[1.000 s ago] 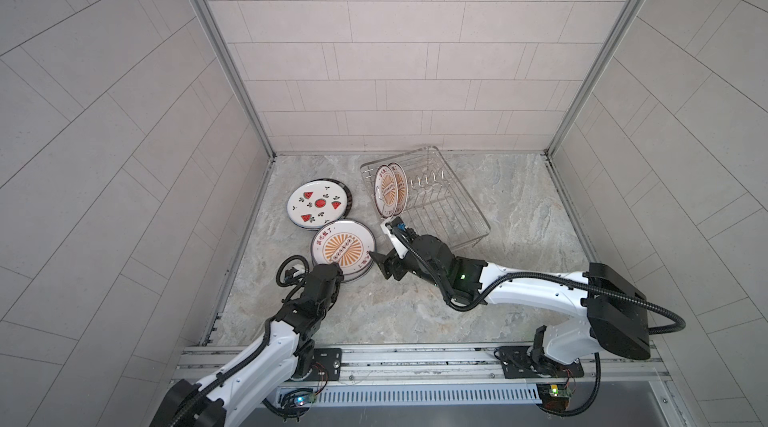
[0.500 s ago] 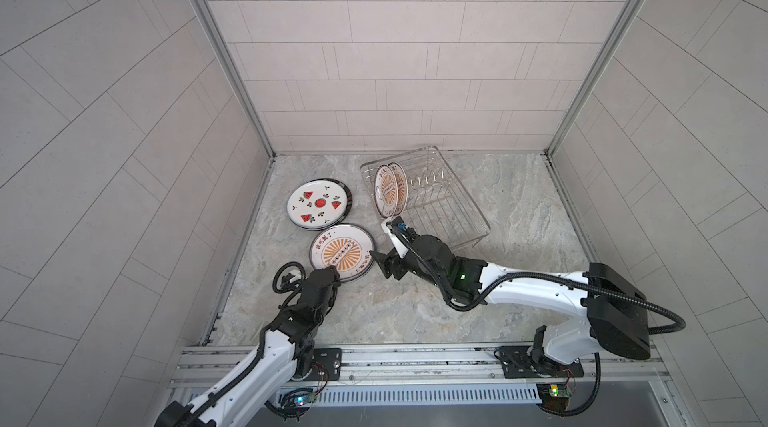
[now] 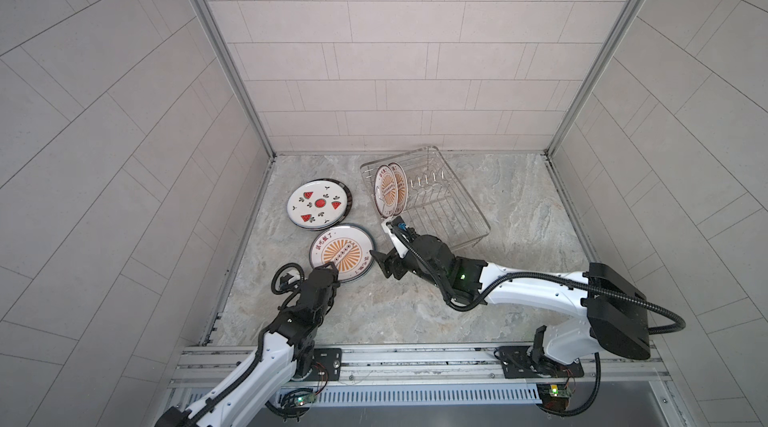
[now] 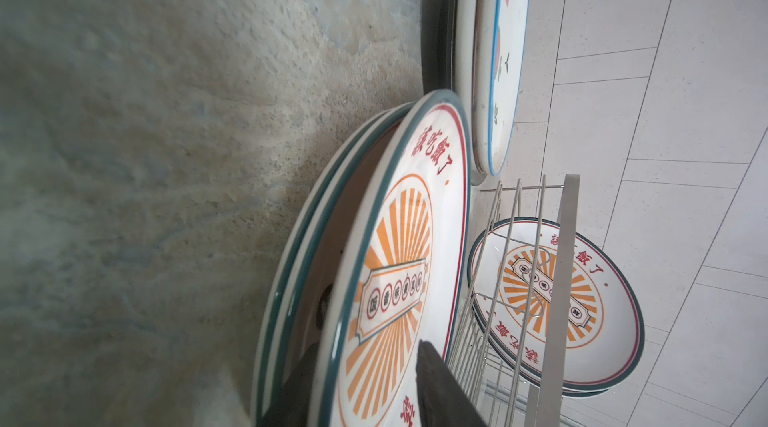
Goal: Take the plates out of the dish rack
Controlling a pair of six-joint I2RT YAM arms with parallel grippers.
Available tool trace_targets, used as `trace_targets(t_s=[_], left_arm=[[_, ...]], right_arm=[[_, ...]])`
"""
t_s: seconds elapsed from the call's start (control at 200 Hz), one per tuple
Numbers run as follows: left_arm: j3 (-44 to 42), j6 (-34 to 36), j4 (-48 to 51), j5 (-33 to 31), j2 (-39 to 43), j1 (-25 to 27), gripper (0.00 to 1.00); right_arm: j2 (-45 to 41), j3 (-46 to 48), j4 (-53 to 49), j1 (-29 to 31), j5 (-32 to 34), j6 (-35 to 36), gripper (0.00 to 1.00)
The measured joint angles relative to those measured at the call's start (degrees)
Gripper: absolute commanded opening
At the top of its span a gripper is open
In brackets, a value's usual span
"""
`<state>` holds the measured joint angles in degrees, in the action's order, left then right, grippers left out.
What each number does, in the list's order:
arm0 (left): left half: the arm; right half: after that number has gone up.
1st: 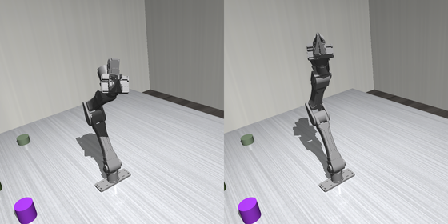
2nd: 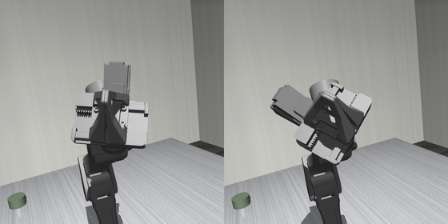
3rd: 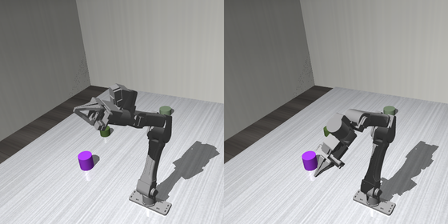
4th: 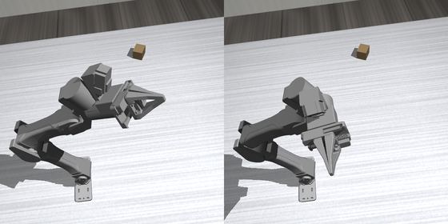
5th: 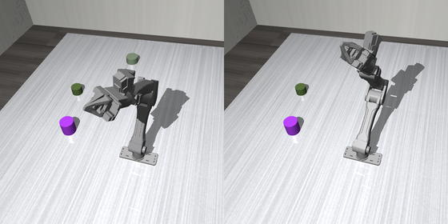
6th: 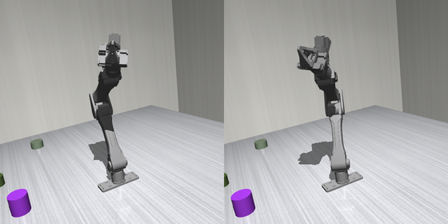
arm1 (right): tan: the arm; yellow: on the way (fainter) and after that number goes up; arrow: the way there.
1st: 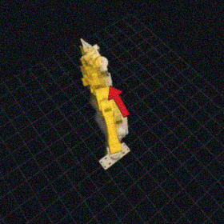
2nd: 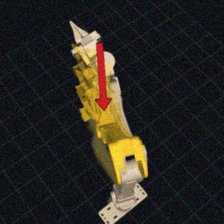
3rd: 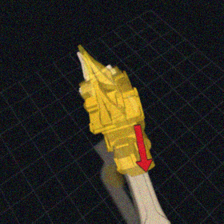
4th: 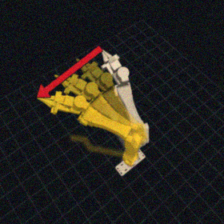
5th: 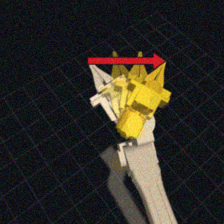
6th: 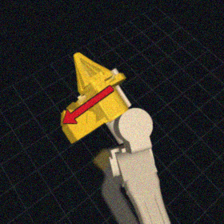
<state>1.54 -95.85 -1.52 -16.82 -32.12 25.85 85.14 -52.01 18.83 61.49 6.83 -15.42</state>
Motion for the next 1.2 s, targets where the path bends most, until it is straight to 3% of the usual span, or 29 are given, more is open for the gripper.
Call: trace_targets(t_s=[0.1,0.31,0.801,0.961,1.201], left_arm=[[0.13,0.61,2.21,-0.57,2.34,0.00,0.49],[1.20,1.84,5.42,-1.31,5.25,0.00,0.51],[2.16,3.04,6.16,-1.86,2.27,0.00,0.51],[2.80,3.52,6.75,-2.36,2.10,0.00,0.60],[3.17,4.33,9.22,-2.82,4.11,0.00,0.62]], right_arm=[[0.00,0.00,0.00,0.00,0.11,0.00,0.81],[0.00,0.00,-0.11,0.00,0.22,0.00,0.81],[-0.39,0.02,-0.20,0.00,1.18,0.02,0.81],[-0.39,0.59,-0.22,0.00,1.20,0.02,0.81],[-0.42,1.05,-0.17,0.00,1.36,0.00,0.82]])
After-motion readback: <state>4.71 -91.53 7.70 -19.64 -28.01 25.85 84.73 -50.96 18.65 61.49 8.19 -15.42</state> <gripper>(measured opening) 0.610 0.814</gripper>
